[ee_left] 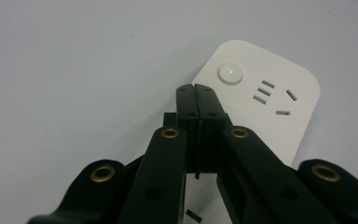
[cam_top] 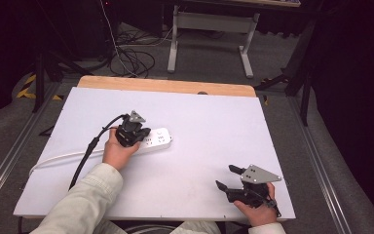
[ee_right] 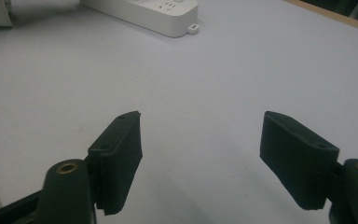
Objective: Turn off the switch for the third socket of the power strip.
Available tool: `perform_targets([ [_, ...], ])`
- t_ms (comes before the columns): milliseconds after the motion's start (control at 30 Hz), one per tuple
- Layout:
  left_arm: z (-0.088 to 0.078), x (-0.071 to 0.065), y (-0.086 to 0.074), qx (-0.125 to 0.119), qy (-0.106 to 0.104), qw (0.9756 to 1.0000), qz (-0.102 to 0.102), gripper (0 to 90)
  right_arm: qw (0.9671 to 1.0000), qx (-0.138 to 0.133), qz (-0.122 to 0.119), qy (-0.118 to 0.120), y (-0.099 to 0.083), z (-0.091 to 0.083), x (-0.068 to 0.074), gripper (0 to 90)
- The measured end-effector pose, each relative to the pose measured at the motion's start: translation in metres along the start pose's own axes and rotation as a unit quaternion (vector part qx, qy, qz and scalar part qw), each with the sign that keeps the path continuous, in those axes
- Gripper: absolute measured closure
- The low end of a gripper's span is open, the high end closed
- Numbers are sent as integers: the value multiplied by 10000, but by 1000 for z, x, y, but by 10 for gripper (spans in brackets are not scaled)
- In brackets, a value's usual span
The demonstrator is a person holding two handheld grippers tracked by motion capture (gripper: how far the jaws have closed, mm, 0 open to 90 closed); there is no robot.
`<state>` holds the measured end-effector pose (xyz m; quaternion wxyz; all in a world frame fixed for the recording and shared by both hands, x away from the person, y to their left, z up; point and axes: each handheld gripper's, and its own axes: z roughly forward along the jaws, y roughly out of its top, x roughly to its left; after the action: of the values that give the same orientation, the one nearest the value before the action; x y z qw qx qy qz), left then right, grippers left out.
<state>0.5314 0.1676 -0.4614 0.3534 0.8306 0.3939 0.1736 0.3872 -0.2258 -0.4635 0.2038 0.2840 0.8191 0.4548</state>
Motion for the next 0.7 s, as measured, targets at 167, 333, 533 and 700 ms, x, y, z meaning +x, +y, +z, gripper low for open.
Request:
perform_targets([
  [167,0,-1,-1,-27,23,10000,44,900,10000,5,0,4,0,0,0,296],
  [333,0,-2,0,-12,38,10000,-17,900,10000,6,6,7,0,0,0,296],
  [533,0,-3,0,10,92,10000,26,900,10000,10,2,12,0,0,0,296],
  [700,0,-5,-1,38,321,9993,185,900,10000,12,3,19,0,0,0,296],
])
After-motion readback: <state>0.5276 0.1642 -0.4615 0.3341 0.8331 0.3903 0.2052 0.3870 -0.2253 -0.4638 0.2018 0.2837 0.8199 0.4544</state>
